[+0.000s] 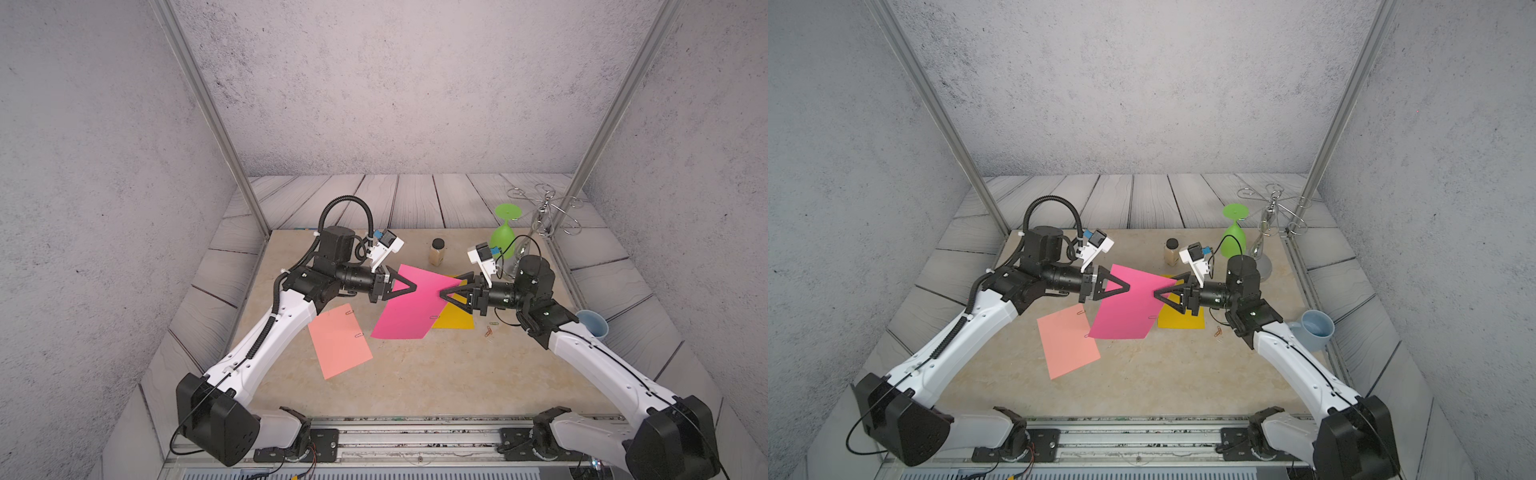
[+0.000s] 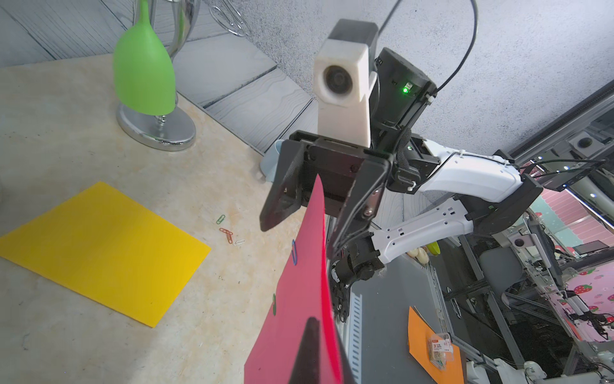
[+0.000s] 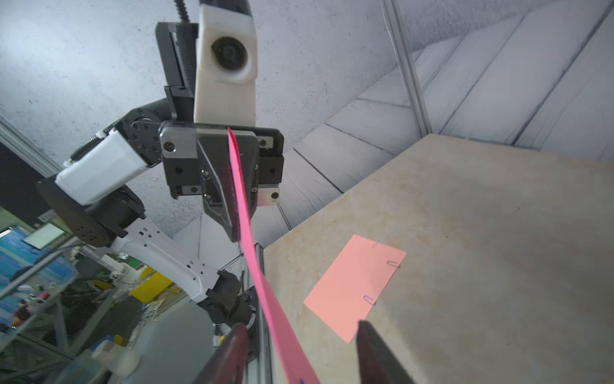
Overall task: Unclip the paperclips from the documents
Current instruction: Adjust the document.
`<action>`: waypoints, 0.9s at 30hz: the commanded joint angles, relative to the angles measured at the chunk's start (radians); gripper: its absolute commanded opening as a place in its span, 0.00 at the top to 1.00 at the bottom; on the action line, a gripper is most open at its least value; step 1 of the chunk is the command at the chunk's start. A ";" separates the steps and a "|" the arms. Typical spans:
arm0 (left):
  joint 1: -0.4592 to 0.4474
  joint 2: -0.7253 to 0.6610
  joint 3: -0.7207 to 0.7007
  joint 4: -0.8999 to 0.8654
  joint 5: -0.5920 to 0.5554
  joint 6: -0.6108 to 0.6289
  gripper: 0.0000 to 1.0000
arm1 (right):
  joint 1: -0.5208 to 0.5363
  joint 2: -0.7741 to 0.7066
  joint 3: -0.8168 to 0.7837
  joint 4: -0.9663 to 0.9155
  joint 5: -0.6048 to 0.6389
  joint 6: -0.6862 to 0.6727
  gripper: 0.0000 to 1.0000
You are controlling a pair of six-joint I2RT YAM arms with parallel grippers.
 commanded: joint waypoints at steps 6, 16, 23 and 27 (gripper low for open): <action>-0.003 0.017 -0.016 0.045 0.030 -0.008 1.00 | 0.010 -0.001 -0.016 0.117 -0.037 0.078 0.76; -0.003 0.008 -0.016 0.010 -0.009 0.022 1.00 | 0.010 0.005 0.007 0.083 -0.062 0.078 1.00; 0.000 0.010 -0.022 -0.026 -0.033 0.037 0.74 | 0.009 -0.004 0.061 -0.038 -0.057 0.017 1.00; -0.002 0.013 -0.039 -0.027 -0.028 0.039 0.67 | 0.008 -0.007 0.098 -0.118 -0.060 -0.030 1.00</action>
